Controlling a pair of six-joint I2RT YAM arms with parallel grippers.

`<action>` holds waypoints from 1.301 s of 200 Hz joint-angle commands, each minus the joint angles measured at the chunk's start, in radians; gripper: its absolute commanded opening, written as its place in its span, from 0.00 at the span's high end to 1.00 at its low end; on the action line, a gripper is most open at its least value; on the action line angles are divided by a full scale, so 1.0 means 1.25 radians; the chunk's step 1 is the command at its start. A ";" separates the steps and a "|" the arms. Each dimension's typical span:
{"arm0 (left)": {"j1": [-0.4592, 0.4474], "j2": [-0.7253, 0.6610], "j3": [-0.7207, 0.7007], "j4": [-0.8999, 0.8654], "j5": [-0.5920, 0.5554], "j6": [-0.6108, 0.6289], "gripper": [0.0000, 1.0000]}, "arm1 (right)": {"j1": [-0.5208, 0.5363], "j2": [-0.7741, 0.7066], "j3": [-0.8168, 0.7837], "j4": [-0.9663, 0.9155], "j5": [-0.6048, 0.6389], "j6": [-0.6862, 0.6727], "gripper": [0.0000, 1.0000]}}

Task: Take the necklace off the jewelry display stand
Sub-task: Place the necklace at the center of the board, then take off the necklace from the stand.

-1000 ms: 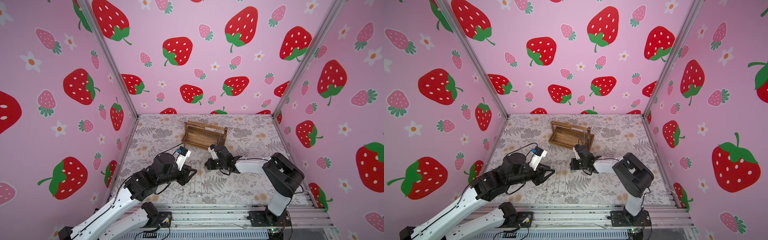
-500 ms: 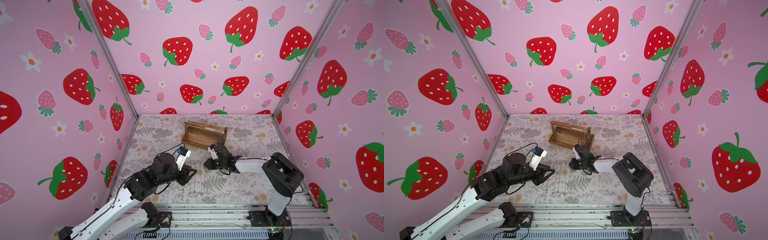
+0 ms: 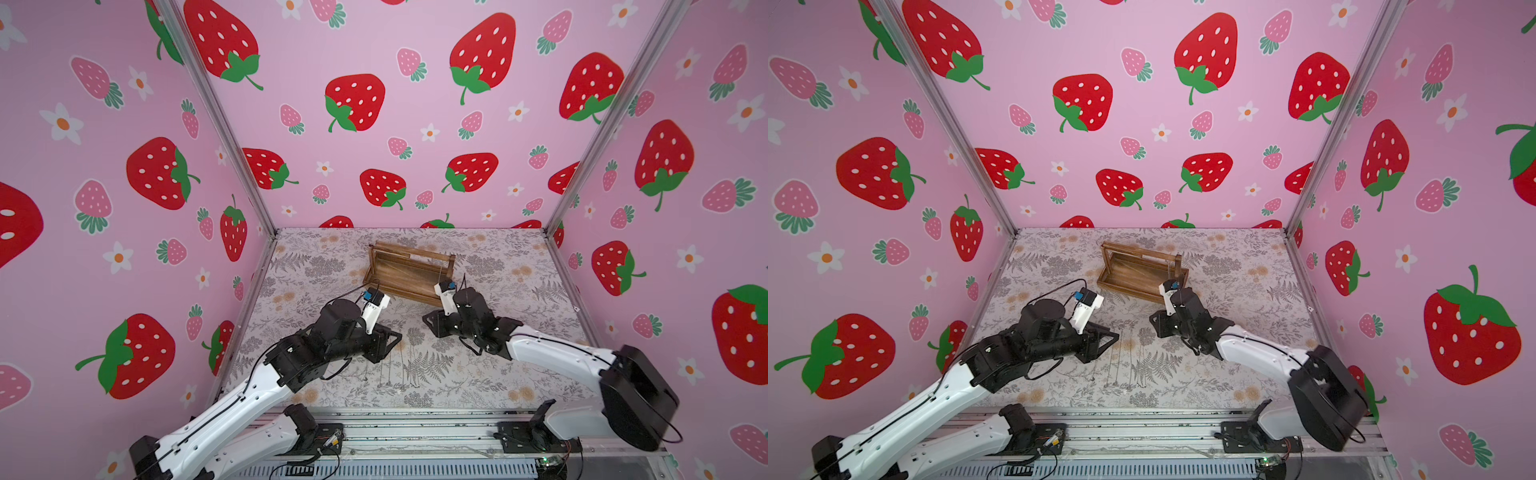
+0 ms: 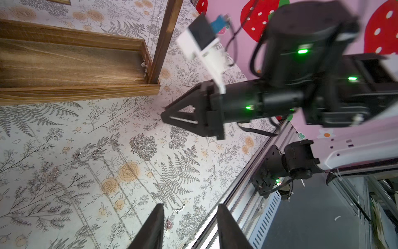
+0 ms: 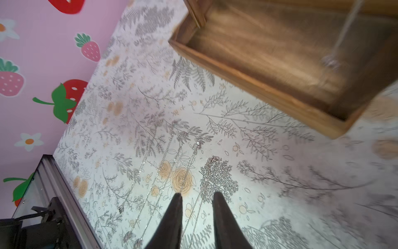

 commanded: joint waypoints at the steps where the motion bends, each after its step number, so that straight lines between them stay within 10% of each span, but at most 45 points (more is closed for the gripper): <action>1: 0.000 0.086 0.013 0.128 -0.002 -0.027 0.59 | -0.006 -0.154 -0.058 -0.137 0.137 -0.094 0.69; 82: 0.000 0.442 0.228 0.321 -0.018 -0.037 0.63 | -0.022 -0.635 -0.318 -0.233 0.315 -0.003 0.66; 260: 0.028 0.678 0.416 0.451 -0.199 0.083 0.66 | -0.022 -0.641 -0.328 -0.232 0.311 0.028 0.66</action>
